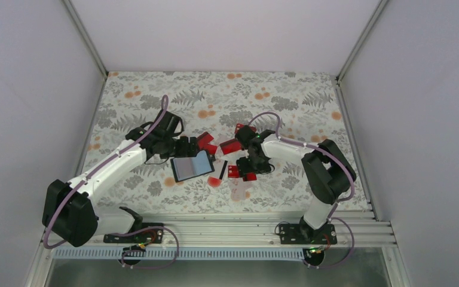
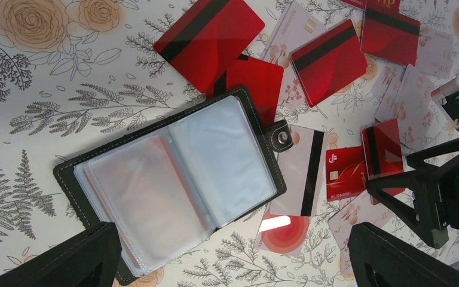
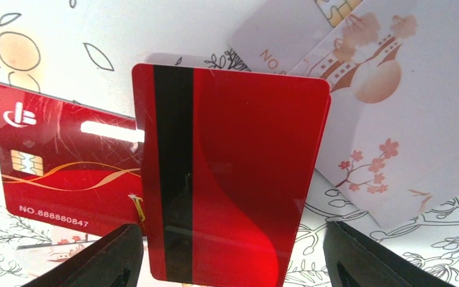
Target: Put the credit cards into the card holder
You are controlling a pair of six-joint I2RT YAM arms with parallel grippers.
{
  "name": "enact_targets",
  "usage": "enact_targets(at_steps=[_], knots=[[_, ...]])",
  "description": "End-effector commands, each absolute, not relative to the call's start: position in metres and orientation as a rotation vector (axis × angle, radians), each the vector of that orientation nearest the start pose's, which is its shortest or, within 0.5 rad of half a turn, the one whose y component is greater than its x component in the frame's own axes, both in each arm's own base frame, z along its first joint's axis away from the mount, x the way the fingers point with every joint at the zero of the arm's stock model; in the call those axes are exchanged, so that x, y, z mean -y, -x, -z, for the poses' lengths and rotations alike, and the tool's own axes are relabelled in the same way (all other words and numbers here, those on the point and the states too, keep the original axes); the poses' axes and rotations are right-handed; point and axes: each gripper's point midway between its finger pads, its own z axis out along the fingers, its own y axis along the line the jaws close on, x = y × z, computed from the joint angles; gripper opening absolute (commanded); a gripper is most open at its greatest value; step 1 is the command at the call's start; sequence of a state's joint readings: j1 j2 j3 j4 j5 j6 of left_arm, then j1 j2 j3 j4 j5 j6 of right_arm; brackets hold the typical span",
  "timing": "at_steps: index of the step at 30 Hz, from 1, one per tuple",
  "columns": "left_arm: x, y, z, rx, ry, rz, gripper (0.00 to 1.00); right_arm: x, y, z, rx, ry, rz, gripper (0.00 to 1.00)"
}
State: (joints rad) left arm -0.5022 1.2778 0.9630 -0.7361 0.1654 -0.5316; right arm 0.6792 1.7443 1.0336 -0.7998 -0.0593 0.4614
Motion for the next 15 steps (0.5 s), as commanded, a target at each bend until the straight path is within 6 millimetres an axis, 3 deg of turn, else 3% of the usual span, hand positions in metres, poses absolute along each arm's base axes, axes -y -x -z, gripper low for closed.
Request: enact_targets(at_steps=[1,6,15], knots=[[0.178,-0.265,-0.141,-2.705,-0.016,0.549,0.95,-0.195,-0.226,0.003,-3.137,0.330,-0.121,0.74],[0.177,-0.266,-0.140,-2.707,-0.014,0.542,0.95,-0.192,-0.222,0.010,-3.155,0.335,-0.100,0.64],[0.177,-0.266,-0.138,-2.710,-0.015,0.535,0.95,-0.190,-0.222,0.016,-3.161,0.357,-0.072,0.57]])
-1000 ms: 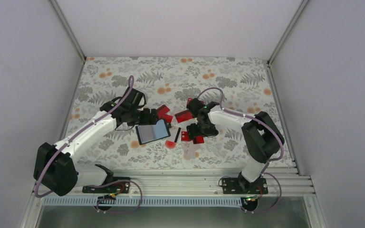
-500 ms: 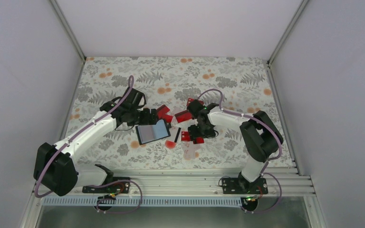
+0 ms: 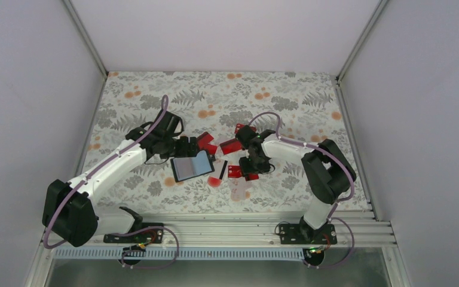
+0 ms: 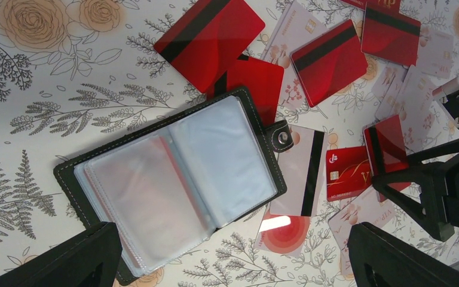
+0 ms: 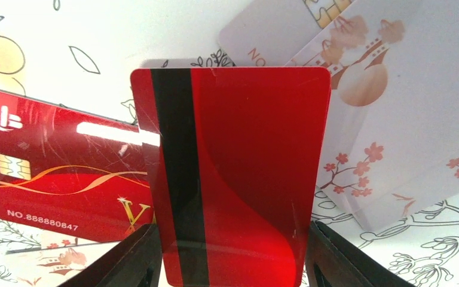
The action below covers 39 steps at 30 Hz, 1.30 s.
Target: Put the credit cards into the card holder
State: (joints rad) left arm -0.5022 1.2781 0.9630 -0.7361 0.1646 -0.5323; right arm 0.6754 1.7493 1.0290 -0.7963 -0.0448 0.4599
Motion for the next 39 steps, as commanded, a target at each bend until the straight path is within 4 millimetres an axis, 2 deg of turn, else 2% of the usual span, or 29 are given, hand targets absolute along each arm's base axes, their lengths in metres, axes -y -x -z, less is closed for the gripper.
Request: enact_targets(at_steps=[1,5,13,20,21,27,30,32,39], knots=[[0.177,-0.267,-0.138,-2.711,-0.014,0.534,0.95,-0.191,-0.222,0.015,-3.159,0.358,-0.074,0.56],[0.178,-0.269,-0.140,-2.709,-0.016,0.534,0.95,-0.194,-0.227,0.007,-3.136,0.356,-0.091,0.56],[0.180,-0.273,-0.142,-2.706,-0.019,0.534,0.95,-0.209,-0.241,-0.029,-3.064,0.369,-0.189,0.56],[0.186,-0.277,-0.151,-2.688,-0.022,0.574,0.95,-0.215,-0.239,-0.052,-3.040,0.386,-0.263,0.57],[0.186,-0.277,-0.151,-2.688,-0.021,0.576,0.95,-0.216,-0.239,-0.060,-3.016,0.385,-0.285,0.58],[0.189,-0.279,-0.152,-2.684,-0.017,0.593,0.95,-0.205,-0.243,-0.056,-3.004,0.333,-0.207,0.64],[0.190,-0.278,-0.152,-2.681,-0.021,0.597,0.95,-0.212,-0.249,-0.057,-3.000,0.293,-0.230,0.71],[0.190,-0.278,-0.150,-2.683,-0.024,0.596,0.95,-0.220,-0.250,-0.050,-3.025,0.271,-0.256,0.75],[0.193,-0.280,-0.150,-2.689,-0.057,0.595,0.95,-0.233,-0.264,-0.039,-3.045,0.237,-0.226,0.83]])
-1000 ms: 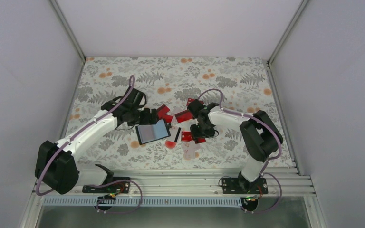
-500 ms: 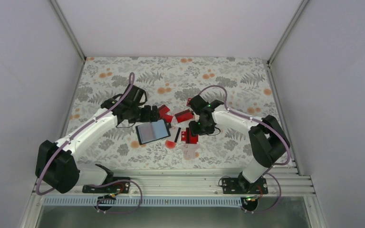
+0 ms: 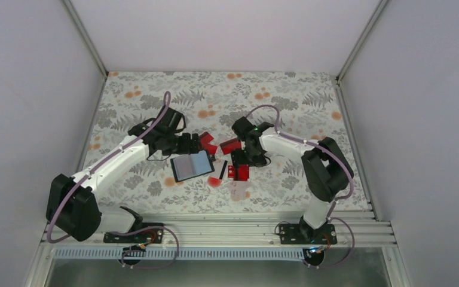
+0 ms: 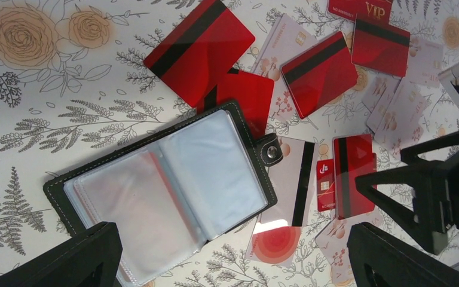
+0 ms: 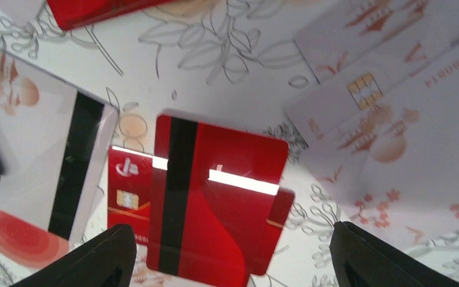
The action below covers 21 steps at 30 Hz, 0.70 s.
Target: Put the credit cards into the card holder
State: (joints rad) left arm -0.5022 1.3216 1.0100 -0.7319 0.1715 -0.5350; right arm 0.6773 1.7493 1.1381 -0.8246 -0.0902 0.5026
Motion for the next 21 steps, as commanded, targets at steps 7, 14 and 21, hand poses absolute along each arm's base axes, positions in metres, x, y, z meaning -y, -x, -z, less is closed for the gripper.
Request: enact_targets(at_steps=[7,14,21], knots=[[0.191,-0.278,-0.153,-2.693,-0.113,0.569,0.95,-0.194,-0.290,-0.041,-2.991,0.019,0.016,0.90],[0.188,-0.271,-0.148,-2.703,-0.171,0.557,0.95,-0.159,-0.311,-0.043,-2.993,-0.262,-0.004,0.90],[0.188,-0.269,-0.145,-2.701,-0.211,0.556,0.95,-0.154,-0.313,-0.021,-3.046,-0.392,-0.017,0.88]])
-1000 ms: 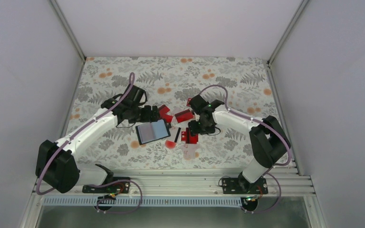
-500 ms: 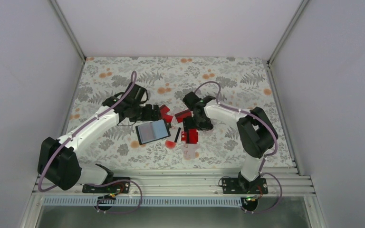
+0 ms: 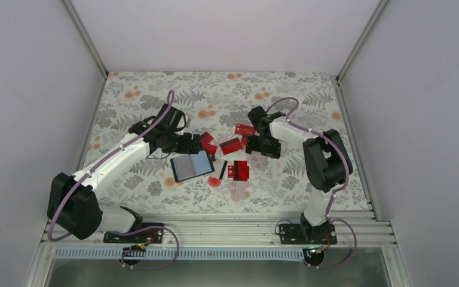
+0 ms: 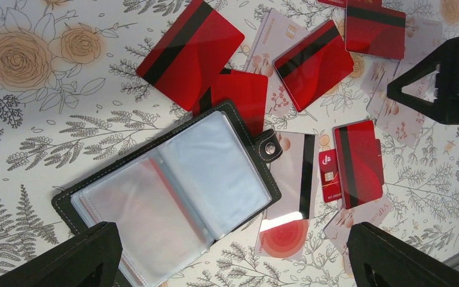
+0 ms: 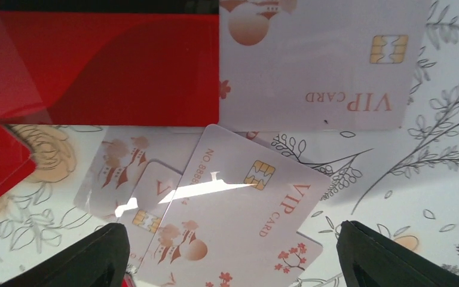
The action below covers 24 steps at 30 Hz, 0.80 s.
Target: Put the credit cards into the card holder
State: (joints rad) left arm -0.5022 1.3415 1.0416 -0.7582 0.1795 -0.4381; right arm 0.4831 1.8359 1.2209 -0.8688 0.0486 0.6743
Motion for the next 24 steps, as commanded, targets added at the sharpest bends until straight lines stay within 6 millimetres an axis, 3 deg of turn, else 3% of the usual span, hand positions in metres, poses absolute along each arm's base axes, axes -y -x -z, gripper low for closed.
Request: enact_targets(at_steps=[1,7,12,15,24], knots=[[0.188,-0.269,-0.145,-2.700,-0.215,0.556,0.95,-0.154,-0.314,-0.020,-3.047,-0.402,-0.020,0.88],[0.186,-0.267,-0.142,-2.703,-0.232,0.544,0.95,-0.149,-0.312,-0.001,-3.068,-0.453,-0.023,0.87],[0.183,-0.266,-0.143,-2.701,-0.235,0.527,0.94,-0.139,-0.300,0.015,-3.093,-0.477,0.008,0.71],[0.183,-0.266,-0.142,-2.703,-0.233,0.523,0.95,-0.138,-0.294,0.018,-3.097,-0.478,-0.004,0.67],[0.185,-0.266,-0.143,-2.709,-0.229,0.534,0.94,-0.147,-0.298,0.017,-3.071,-0.278,-0.119,0.60]])
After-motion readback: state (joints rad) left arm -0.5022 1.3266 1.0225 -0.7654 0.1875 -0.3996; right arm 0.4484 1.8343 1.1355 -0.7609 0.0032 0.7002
